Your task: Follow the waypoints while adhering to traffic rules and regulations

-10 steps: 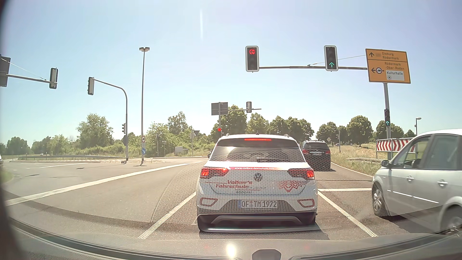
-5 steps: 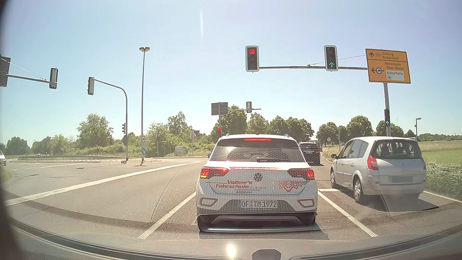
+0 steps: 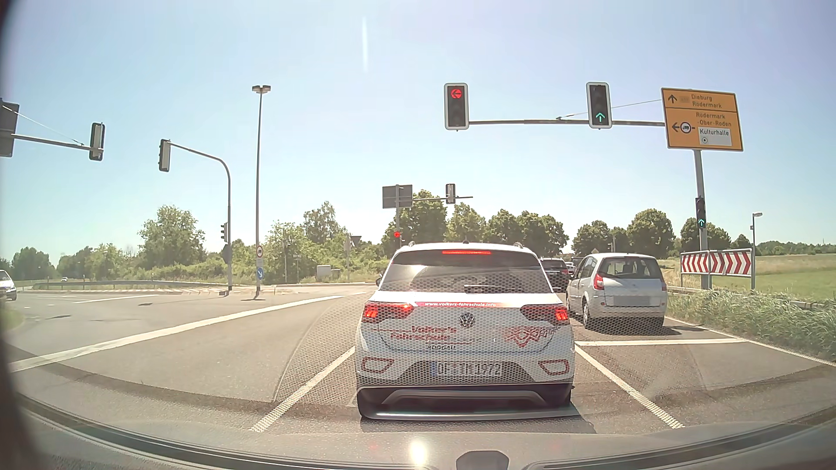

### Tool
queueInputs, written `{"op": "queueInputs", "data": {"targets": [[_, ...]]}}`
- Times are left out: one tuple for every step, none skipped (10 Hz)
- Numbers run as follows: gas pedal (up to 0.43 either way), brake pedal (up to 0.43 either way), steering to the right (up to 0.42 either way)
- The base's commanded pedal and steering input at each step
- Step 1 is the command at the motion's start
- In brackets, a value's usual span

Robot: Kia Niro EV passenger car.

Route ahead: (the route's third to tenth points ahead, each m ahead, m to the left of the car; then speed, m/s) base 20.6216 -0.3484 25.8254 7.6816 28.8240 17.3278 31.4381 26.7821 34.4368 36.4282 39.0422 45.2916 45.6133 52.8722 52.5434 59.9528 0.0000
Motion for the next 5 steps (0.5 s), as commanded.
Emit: {"op": "queueInputs", "data": {"targets": [[0.000,0.329,0.028],[0.000,0.329,0.029],[0.000,0.329,0.028],[0.000,0.329,0.029],[0.000,0.329,0.029]]}}
